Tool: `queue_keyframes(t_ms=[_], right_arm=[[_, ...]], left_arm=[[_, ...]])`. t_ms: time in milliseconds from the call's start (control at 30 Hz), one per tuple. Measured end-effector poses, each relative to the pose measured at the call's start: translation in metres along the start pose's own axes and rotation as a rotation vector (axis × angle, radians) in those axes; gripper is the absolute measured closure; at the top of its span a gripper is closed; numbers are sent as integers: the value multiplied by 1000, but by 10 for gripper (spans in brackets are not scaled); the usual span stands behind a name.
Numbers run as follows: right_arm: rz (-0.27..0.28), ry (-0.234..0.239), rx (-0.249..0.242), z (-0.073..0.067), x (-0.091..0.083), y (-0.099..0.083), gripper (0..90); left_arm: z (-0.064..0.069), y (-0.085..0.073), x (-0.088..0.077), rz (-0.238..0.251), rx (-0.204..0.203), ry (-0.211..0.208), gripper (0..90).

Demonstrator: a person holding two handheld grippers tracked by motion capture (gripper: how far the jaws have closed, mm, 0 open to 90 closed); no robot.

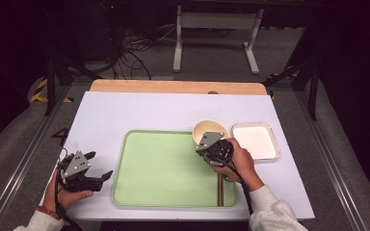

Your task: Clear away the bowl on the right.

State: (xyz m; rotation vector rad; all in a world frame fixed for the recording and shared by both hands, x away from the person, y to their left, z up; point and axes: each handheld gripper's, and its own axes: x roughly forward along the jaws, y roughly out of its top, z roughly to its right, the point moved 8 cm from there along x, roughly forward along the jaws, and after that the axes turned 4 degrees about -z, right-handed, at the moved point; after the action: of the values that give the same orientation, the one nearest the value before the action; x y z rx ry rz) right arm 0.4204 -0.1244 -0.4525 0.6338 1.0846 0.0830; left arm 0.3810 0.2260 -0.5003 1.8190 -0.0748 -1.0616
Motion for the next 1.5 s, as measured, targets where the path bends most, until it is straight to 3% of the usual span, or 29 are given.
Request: queue_keyframes(t_ms=[433,833,1200,1500], right_arm=[[-43,25,-50,-9,27,11,830],[-41,19,-33,-2,38,12,829],[-28,48,-9,-1,47,12,825],[1,61,29,0,43,12,790]], left_arm=[[-1,-1,-2,4,0,4,110],[-1,-1,-2,-5,-4,8,111],[-1,-1,-1,-7,-2,10,110],[0,-1,-2,-5,-1,11,110]])
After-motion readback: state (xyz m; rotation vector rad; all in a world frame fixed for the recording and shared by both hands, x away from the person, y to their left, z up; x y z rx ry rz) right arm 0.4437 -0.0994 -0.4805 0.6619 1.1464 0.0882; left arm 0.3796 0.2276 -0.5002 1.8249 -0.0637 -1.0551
